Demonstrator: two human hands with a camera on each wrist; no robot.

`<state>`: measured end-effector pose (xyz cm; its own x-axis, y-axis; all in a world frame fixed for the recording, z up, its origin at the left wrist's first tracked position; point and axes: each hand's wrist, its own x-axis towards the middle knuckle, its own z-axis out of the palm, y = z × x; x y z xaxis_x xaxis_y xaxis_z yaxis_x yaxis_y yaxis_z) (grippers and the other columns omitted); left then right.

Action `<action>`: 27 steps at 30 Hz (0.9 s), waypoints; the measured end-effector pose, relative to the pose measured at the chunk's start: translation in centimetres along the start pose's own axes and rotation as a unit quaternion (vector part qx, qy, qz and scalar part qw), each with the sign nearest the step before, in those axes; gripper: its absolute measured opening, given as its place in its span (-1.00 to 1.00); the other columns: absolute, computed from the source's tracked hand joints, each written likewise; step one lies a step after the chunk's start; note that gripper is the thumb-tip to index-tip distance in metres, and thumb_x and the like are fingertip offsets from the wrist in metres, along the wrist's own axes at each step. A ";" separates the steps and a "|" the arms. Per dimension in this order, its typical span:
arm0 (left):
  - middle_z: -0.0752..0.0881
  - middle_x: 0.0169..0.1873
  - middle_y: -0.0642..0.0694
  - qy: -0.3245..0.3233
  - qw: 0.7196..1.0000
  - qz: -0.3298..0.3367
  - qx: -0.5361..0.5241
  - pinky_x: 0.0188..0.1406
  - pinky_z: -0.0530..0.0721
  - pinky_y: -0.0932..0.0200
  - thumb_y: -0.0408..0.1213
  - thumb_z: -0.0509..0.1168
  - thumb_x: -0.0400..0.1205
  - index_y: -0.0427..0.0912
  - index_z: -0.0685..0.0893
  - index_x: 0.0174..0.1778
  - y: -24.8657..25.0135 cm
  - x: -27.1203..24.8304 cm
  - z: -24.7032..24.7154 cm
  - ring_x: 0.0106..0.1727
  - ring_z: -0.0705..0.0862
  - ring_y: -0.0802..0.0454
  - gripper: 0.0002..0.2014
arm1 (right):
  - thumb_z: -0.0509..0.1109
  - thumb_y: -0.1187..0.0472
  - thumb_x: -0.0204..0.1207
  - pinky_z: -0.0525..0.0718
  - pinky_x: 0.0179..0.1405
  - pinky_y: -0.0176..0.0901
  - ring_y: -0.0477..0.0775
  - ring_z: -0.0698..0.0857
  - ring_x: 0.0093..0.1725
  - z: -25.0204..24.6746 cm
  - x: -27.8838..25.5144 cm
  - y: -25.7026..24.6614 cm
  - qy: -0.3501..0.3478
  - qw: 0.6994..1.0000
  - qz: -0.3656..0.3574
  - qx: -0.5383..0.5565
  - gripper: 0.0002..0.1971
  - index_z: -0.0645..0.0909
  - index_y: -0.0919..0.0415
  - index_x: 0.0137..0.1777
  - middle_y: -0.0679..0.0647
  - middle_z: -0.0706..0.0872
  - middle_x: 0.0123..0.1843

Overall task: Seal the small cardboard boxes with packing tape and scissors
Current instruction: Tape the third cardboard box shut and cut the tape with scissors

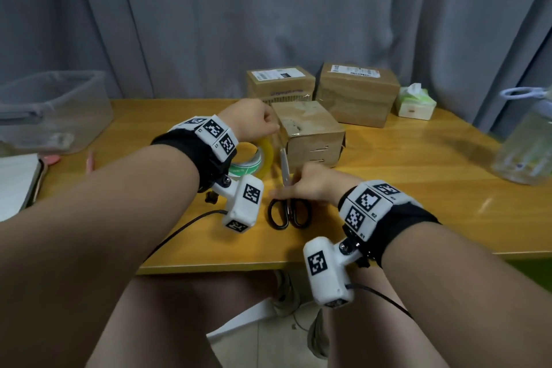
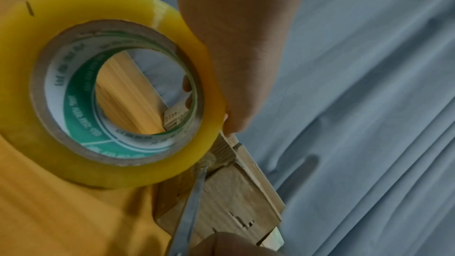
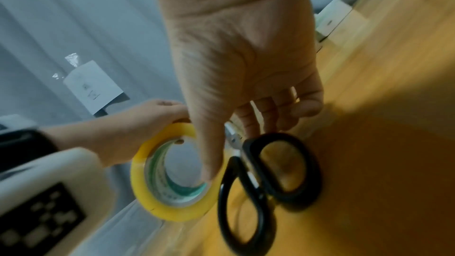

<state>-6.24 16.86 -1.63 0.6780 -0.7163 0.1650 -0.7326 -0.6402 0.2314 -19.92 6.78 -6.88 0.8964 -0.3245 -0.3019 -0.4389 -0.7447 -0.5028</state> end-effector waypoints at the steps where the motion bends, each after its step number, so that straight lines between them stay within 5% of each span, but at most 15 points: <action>1: 0.55 -0.43 -0.02 0.008 1.000 0.002 0.002 -0.46 0.43 0.20 -0.11 0.28 0.61 -0.13 0.52 -0.35 0.0 -0.2 0.0 -0.32 0.52 -0.01 -0.74 | 0.55 -0.31 0.27 0.51 -0.31 -0.14 0.06 0.61 -0.19 0.1 0.1 -0.3 -0.009 1.000 -0.003 -0.020 -0.46 0.56 0.19 -0.13 0.05 0.62 -0.19; 6: 0.60 -0.37 -0.05 0.011 0.999 0.013 0.027 -0.46 0.44 0.19 -0.12 0.26 0.63 -0.15 0.57 -0.29 0.1 -0.8 -0.2 -0.30 0.55 -0.02 -0.77 | 0.62 -0.08 0.31 0.69 -0.04 -0.03 0.18 0.68 -0.05 -0.6 0.0 -1.3 -0.022 0.996 0.003 -0.083 -0.47 0.60 0.31 0.07 0.16 0.71 -0.01; 9: 0.65 -0.30 -0.10 0.000 0.999 0.018 0.042 -0.34 0.48 0.14 -0.10 0.25 0.63 -0.18 0.63 -0.24 0.0 -1.1 -0.4 -0.24 0.60 -0.06 -0.75 | 0.62 -0.04 0.34 0.67 -0.10 0.03 0.20 0.65 -0.17 -2.5 -0.8 -1.1 -0.030 0.990 0.018 -0.136 -0.50 0.59 0.36 0.02 0.20 0.71 -0.07; 12: 0.70 -0.20 -0.08 -0.013 0.999 0.015 0.038 -0.18 0.60 0.10 -0.06 0.27 0.62 -0.16 0.69 -0.13 -0.2 -1.2 -0.5 -0.13 0.65 -0.06 -0.76 | 0.58 -0.06 0.37 0.53 -0.34 -0.14 0.07 0.55 -0.36 -4.6 -1.9 -0.2 -0.018 0.983 0.012 -0.182 -0.59 0.52 0.26 -0.27 0.07 0.60 -0.33; 14: 0.72 -0.16 -0.06 -0.027 0.999 0.010 0.024 -0.09 0.63 0.07 -0.04 0.30 0.61 -0.12 0.71 -0.09 -0.1 -1.3 -0.6 -0.07 0.66 -0.04 -0.78 | 0.51 -0.06 0.45 0.48 -0.30 -0.14 0.04 0.53 -0.35 -5.8 -2.7 0.3 -0.013 0.979 0.005 -0.202 -0.62 0.51 0.23 -0.30 0.04 0.57 -0.36; 17: 0.73 -0.15 -0.06 -0.046 0.998 0.010 0.037 -0.11 0.63 0.07 -0.03 0.29 0.61 -0.10 0.72 -0.07 0.3 -1.5 -0.5 -0.09 0.66 -0.01 -0.78 | 0.44 0.09 0.57 0.60 -0.19 -0.08 0.06 0.66 -0.26 -6.9 -3.9 0.7 -0.038 0.985 -0.001 -0.166 -0.77 0.59 0.27 -0.05 0.09 0.67 -0.23; 21: 0.73 -0.03 0.00 -0.045 0.997 -0.007 0.062 -0.09 0.58 0.14 -0.08 0.23 0.64 0.00 0.74 0.10 0.6 -1.7 -0.4 -0.01 0.66 -0.01 -0.76 | 0.38 0.20 0.61 0.66 -0.34 -0.21 0.02 0.70 -0.34 -7.5 -4.7 1.2 -0.079 0.986 0.028 -0.142 -0.83 0.61 0.25 0.14 0.10 0.73 -0.23; 25: 0.66 0.26 0.02 -0.064 0.997 -0.008 0.049 0.08 0.49 0.16 -0.13 0.12 0.71 0.14 0.56 0.41 0.6 -1.9 -0.8 0.24 0.60 -0.04 -0.65 | 0.40 0.11 0.59 0.68 0.06 -0.07 0.03 0.72 -0.13 -7.9 -4.4 3.2 -0.063 0.982 0.017 -0.179 -0.86 0.70 0.13 0.06 0.07 0.77 0.04; 27: 0.63 0.31 0.01 -0.078 0.995 0.002 0.063 0.09 0.46 0.17 -0.14 0.08 0.72 0.15 0.52 0.45 0.8 -1.8 -0.8 0.29 0.57 -0.04 -0.63 | 0.39 0.09 0.59 0.62 0.08 -0.06 0.07 0.69 -0.08 -8.2 -4.4 3.8 -0.052 0.991 0.012 -0.122 -0.80 0.71 0.16 0.10 0.08 0.75 -0.06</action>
<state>-8.00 17.91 -0.99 0.6647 -0.7470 0.0135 -0.7437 -0.6599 0.1076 -25.04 0.61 -0.86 0.8689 -0.2924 -0.3994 -0.4215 -0.8601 -0.2874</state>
